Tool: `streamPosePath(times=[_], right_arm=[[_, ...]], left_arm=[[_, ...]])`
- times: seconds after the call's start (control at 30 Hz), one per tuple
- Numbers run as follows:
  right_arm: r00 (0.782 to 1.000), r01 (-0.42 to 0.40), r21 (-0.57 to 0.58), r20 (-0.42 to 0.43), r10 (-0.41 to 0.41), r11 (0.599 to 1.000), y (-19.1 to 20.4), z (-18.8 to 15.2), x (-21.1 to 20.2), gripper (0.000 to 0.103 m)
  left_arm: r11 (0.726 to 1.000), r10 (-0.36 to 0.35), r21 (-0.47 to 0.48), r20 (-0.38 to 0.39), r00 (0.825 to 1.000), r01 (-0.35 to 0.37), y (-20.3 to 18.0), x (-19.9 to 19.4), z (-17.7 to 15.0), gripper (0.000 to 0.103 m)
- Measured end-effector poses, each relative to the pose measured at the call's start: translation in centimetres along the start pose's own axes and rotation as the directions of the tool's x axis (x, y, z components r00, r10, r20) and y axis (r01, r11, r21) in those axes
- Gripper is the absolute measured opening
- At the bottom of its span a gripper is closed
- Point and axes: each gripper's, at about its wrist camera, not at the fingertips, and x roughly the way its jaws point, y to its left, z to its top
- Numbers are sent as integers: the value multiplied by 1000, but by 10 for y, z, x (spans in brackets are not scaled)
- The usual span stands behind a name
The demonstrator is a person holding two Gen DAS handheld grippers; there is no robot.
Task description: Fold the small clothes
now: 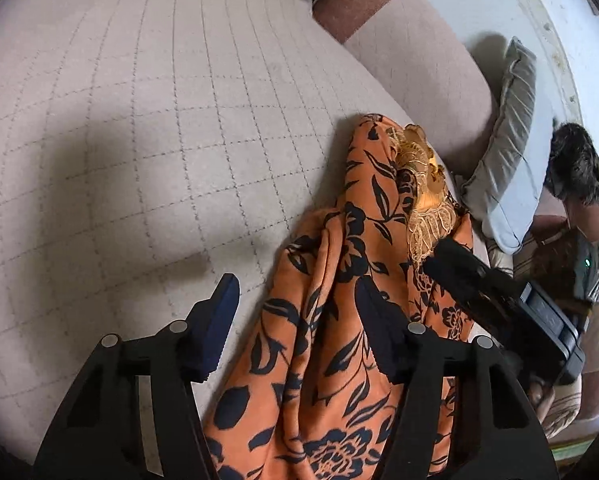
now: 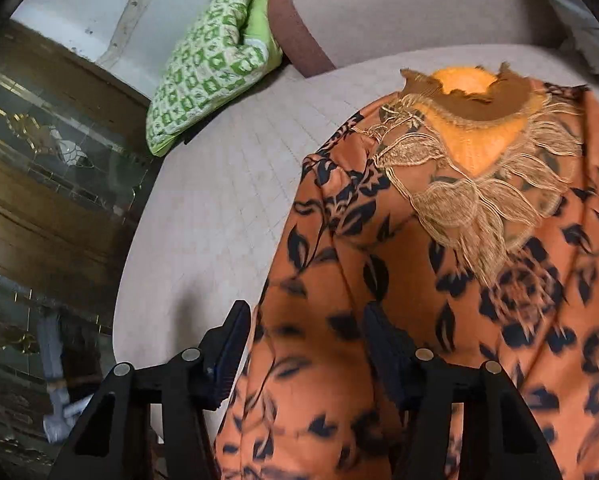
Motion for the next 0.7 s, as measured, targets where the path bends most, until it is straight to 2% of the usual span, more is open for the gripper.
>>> streamPosePath(times=[0.1,0.13,0.17,0.23,0.27,0.3,0.43,0.5,0.53,0.6,0.67,0.7], right_arm=[[999,-44,39,-16,44,998,-9,19,16,54],[998,-66,47,-19,67,997,-10,25,18,54],[996,-86,56,-19,88,995,-11,32,21,54],[994,-110,80,-14,112,991,-11,43,23,54],[991,-128,89,-28,131,988,-12,50,28,54],[989,-135,94,-43,139,986,-12,53,32,54],[991,-94,88,-90,102,992,-13,56,49,53],[990,-83,91,-107,92,992,-13,56,57,46],[990,-59,89,-122,70,994,-12,57,63,42],[989,-2,71,-146,13,997,-10,57,71,19],[990,6,67,-140,3,998,-9,58,66,5],[992,-11,67,-122,19,998,-8,58,58,3]], left_arm=[[998,-38,-54,-32,999,37,1,10,12,60],[997,-46,-70,-42,998,43,1,14,16,56],[994,-62,-93,-57,996,56,3,18,18,42],[977,-160,-160,-106,982,142,6,35,21,33],[973,-178,-167,-116,977,157,7,41,20,33],[977,-160,-159,-126,979,139,8,48,16,33],[970,-167,-196,-120,979,141,13,54,16,32],[964,-181,-213,-98,979,157,14,52,17,23],[961,-194,-221,-95,976,169,15,52,16,13],[955,-207,-233,-80,975,184,18,47,14,8],[948,-224,-245,-53,973,205,19,37,13,5],[937,-244,-264,-29,969,228,20,32,11,4]])
